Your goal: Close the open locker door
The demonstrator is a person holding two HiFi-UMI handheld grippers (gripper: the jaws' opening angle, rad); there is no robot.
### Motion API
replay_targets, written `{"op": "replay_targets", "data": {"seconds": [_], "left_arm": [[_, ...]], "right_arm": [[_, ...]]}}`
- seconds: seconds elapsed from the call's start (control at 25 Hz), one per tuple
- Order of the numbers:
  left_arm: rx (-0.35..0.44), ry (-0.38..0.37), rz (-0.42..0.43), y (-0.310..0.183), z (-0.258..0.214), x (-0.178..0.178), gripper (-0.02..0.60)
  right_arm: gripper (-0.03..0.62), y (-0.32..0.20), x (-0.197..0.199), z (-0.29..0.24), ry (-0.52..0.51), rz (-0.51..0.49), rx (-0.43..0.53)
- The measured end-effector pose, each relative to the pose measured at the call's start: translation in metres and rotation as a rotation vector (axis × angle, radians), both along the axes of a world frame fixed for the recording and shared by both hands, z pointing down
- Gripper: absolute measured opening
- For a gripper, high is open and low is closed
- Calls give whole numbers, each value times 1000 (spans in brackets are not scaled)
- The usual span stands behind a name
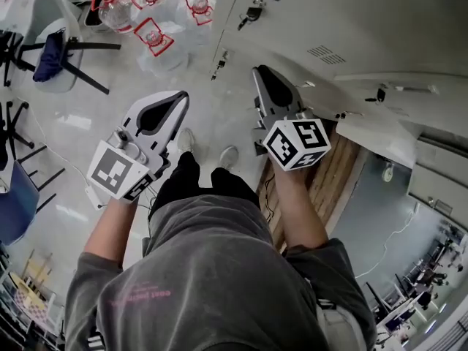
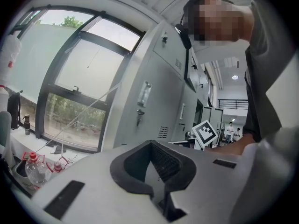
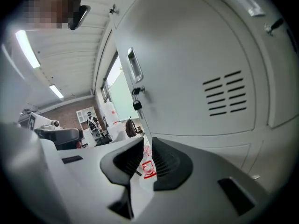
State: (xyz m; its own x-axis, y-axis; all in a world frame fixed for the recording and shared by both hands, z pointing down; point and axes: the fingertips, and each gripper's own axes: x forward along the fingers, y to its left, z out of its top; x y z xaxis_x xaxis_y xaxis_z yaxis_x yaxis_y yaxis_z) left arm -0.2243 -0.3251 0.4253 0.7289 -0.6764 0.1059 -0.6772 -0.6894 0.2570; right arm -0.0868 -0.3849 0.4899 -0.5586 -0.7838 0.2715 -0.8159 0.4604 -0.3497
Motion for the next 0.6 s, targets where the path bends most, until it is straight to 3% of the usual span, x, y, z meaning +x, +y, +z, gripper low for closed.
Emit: {"op": "replay_targets", "data": {"seconds": [0.32,0.6], "left_arm": [[86,0,0,59,-48,98,14],[158,-6,93,79,-84,147,15]], "right_arm": [[62,73,90,-63,-35,-50,97],[58,114,143,-97,-41,35,159]]}}
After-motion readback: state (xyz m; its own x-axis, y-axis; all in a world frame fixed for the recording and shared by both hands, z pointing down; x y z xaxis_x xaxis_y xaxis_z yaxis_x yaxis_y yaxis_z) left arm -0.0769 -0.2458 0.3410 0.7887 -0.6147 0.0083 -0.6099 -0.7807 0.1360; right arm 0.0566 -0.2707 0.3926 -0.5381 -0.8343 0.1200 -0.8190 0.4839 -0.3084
